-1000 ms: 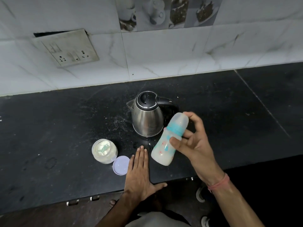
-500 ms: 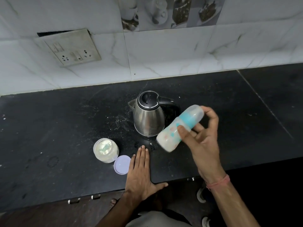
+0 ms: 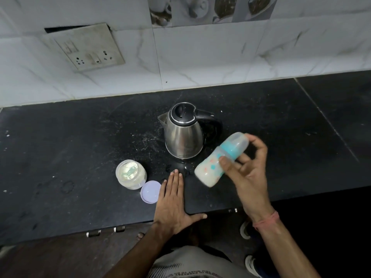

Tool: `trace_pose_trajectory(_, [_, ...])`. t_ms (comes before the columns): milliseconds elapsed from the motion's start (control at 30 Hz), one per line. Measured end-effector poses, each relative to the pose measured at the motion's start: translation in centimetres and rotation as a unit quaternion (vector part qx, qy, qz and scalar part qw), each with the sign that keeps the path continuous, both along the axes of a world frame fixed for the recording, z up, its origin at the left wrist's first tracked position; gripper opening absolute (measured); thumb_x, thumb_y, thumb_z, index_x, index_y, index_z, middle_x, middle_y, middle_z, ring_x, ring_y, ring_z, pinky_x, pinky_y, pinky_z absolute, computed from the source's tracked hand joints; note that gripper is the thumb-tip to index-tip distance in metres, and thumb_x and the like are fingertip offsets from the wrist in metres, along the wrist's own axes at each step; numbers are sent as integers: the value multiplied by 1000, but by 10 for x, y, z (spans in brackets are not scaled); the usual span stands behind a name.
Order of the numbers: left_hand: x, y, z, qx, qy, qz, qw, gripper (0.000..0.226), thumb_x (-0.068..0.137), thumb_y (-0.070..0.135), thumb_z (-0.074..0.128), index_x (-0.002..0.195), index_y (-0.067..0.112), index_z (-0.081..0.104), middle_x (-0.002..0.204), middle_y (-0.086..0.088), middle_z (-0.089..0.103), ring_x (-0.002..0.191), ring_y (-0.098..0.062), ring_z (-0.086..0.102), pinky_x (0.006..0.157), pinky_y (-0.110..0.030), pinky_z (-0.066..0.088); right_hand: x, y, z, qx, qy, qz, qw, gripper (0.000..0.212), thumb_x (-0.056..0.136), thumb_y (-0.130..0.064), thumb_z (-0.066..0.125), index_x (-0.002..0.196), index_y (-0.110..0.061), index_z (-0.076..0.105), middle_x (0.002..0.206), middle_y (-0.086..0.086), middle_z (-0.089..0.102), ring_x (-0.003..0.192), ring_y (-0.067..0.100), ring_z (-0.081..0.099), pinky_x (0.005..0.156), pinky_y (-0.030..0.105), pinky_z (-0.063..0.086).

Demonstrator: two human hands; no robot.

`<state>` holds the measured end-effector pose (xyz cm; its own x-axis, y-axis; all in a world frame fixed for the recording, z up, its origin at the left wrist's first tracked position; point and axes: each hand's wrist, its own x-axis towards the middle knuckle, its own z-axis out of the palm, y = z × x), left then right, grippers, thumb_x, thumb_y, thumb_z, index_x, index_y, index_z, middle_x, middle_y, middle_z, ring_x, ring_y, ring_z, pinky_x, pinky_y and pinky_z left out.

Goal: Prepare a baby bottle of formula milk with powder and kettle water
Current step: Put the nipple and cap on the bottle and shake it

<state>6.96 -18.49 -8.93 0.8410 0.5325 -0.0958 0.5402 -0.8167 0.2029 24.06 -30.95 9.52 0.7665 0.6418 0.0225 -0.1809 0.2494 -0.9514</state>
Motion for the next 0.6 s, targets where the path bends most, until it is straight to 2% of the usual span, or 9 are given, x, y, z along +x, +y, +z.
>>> trace_pose_trajectory(67, [1,-1,-2,1,-9,5,1000,164,72,120,35,178,-4,21,190,-21,10,178,-34,11,141,-59,23,6,-1,0,7,3,-26,1000,75,87,-39,98,142,-50,49,140,10,77,122,34,80,95,38,67])
trace_pose_trajectory(167, [-1,-1,-2,9,-16,3,1000,163,73,120,36,179,-3,21,191,-21,10,178,-35,12,140,-60,24,3,0,-3,-22,-17,50,998,80,86,-39,100,146,-46,47,138,15,77,118,34,81,94,39,67])
trace_pose_trajectory(233, [0,-1,0,11,-11,6,1000,160,76,119,35,180,-2,19,191,-21,9,179,-34,11,141,-58,22,0,0,-1,-20,-22,59,998,80,86,-37,100,146,-44,47,139,17,76,120,35,81,95,40,67])
trace_pose_trajectory(333, [0,-2,3,16,11,12,1000,155,81,116,28,181,-1,13,191,-18,4,179,-30,4,142,-56,17,3,1,1,7,2,-2,1000,77,91,-27,96,147,-40,45,140,15,76,123,35,79,98,44,66])
trace_pose_trajectory(433, [0,-3,1,26,9,17,999,149,85,114,27,181,-1,15,191,-18,6,179,-31,7,142,-57,21,2,3,0,-13,-15,23,1000,76,95,-10,89,149,-36,43,136,17,77,120,34,80,96,41,66])
trace_pose_trajectory(500, [0,-2,-2,29,-5,19,999,147,86,112,30,180,0,17,191,-18,8,179,-31,10,141,-57,23,0,1,1,-12,-22,45,999,78,92,-18,95,149,-38,45,138,19,76,122,37,79,97,41,66])
trace_pose_trajectory(600, [1,-2,-5,27,-8,19,999,147,87,112,31,180,-1,18,191,-17,8,179,-30,8,141,-57,23,3,1,5,12,5,-6,1000,81,86,-33,99,147,-40,46,140,16,76,123,36,79,98,43,67])
